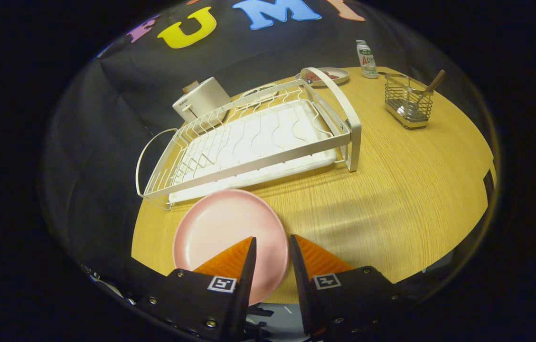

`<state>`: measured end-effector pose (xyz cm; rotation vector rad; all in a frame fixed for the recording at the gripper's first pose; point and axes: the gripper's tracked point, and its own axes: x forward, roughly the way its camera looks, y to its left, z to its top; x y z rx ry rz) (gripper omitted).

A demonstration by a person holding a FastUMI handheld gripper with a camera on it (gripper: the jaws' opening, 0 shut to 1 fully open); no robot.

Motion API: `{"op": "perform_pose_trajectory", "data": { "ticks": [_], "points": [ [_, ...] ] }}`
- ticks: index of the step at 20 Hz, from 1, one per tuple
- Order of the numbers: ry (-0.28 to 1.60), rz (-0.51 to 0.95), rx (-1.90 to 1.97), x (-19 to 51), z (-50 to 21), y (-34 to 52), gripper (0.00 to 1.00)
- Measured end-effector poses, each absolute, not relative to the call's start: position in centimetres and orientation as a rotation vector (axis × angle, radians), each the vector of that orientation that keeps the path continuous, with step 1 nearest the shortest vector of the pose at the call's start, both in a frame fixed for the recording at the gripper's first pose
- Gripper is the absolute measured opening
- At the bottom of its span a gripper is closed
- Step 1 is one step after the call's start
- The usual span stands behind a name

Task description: Take the plate from the dish rack, then take the spoon from the basket and place it into the plate.

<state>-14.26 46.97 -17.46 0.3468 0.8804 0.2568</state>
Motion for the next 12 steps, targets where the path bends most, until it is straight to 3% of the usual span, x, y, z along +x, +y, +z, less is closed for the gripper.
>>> {"op": "perform_pose_trajectory", "data": {
  "ticks": [12],
  "points": [
    [0.587, 0.169, 0.25, -8.5, -9.2, 40.2, 0.44]
  ]
}}
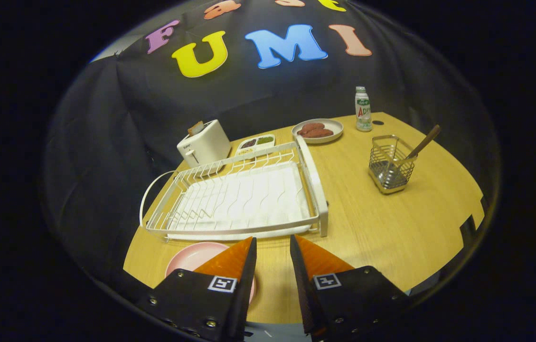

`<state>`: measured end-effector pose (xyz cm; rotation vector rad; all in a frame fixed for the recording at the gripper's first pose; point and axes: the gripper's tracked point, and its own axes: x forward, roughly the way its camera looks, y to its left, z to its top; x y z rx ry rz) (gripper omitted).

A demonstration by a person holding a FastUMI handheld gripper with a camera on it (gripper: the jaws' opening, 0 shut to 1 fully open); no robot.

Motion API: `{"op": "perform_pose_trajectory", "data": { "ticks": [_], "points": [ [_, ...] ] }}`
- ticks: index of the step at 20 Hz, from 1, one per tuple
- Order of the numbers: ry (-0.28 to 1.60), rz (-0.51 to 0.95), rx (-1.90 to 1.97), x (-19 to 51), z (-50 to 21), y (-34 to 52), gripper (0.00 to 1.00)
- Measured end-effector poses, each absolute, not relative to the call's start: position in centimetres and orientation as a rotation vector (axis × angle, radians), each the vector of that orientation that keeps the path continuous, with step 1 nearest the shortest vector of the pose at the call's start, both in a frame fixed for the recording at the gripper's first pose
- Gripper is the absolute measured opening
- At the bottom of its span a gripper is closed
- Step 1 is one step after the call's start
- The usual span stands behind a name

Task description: Take the plate from the dish rack, then take the spoon from the basket and place it into the plate.

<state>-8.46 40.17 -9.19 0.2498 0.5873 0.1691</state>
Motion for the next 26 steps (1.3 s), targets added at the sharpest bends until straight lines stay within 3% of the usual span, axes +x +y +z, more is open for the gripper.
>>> {"op": "perform_pose_trajectory", "data": {
  "ticks": [8, 17, 26],
  "points": [
    [0.471, -0.071, 0.274, -2.3, -5.7, 30.7, 0.44],
    [0.462, -0.382, 0.373, 1.3, -6.7, 18.9, 0.44],
    [0.492, -0.513, 0.431, 4.0, -9.2, 12.3, 0.44]
  ]
}}
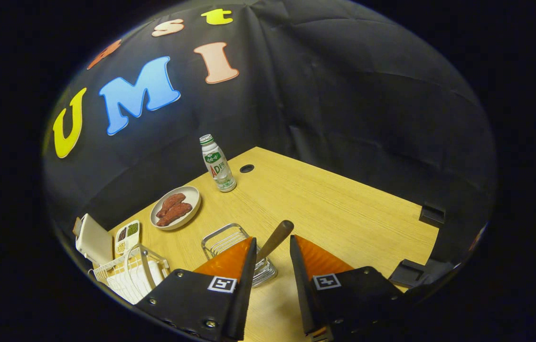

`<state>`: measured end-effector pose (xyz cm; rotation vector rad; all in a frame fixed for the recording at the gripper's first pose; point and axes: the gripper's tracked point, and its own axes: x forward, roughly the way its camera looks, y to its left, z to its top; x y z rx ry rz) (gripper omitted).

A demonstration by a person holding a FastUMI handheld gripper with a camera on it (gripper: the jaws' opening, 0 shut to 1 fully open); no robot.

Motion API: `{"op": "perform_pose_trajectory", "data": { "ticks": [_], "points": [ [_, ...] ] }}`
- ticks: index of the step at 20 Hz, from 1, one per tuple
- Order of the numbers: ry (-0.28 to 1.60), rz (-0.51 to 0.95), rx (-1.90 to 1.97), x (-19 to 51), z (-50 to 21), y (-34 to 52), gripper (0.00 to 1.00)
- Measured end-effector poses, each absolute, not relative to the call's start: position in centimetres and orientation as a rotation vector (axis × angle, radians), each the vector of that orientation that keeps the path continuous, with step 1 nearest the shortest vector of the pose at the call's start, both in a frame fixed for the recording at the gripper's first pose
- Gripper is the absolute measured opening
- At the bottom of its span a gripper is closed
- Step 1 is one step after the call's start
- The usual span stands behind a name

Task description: Take the plate from the dish rack, then take the spoon from the basket and place it into the plate.

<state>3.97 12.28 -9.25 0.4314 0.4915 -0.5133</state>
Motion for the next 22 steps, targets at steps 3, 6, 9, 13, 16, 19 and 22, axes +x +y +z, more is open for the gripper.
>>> {"op": "perform_pose_trajectory", "data": {
  "ticks": [3, 6, 9, 13, 16, 19, 22],
  "points": [
    [0.498, -0.507, 0.46, 5.4, -10.3, 11.6, 0.44],
    [0.509, -0.484, 0.476, 6.4, -11.6, 11.8, 0.42],
    [0.5, -0.453, 0.481, 7.5, -12.0, 12.1, 0.34],
    [0.437, -0.361, 0.497, 9.4, -10.6, 13.3, 0.09],
    [0.45, -0.321, 0.448, 10.0, -10.3, 14.0, 0.03],
    [0.454, -0.301, 0.431, 10.4, -10.1, 14.7, 0.02],
    [0.455, -0.286, 0.38, 10.8, -9.5, 15.2, 0.02]
  ]
}}
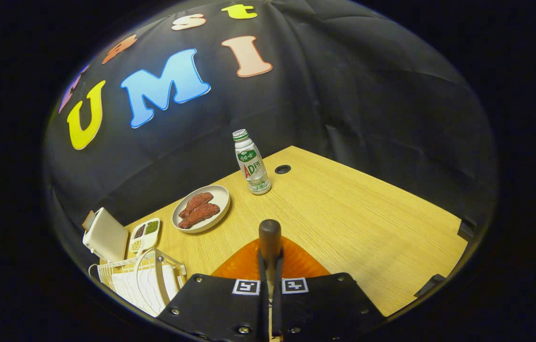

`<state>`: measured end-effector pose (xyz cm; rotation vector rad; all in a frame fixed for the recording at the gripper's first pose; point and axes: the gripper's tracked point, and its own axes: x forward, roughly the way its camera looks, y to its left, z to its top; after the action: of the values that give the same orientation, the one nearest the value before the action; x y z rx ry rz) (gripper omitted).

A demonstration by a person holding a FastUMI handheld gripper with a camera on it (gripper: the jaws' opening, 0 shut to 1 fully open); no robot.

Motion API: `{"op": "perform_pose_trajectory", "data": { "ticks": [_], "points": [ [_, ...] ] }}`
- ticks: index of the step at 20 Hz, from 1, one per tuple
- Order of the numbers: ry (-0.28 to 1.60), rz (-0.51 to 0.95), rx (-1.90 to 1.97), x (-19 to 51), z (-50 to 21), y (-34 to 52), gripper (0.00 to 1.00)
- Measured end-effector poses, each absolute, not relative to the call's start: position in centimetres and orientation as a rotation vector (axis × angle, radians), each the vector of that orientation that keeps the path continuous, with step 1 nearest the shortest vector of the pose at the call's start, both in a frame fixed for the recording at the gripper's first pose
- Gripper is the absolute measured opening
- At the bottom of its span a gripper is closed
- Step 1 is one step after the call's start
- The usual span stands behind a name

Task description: Take the plate from the dish rack, then take the spoon from the basket and place it into the plate.

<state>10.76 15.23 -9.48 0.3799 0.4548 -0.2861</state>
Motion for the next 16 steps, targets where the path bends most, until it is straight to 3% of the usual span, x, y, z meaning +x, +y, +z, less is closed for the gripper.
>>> {"op": "perform_pose_trajectory", "data": {
  "ticks": [16],
  "points": [
    [0.349, -0.264, -0.023, 8.9, 2.6, 19.1, 0.03]
  ]
}}
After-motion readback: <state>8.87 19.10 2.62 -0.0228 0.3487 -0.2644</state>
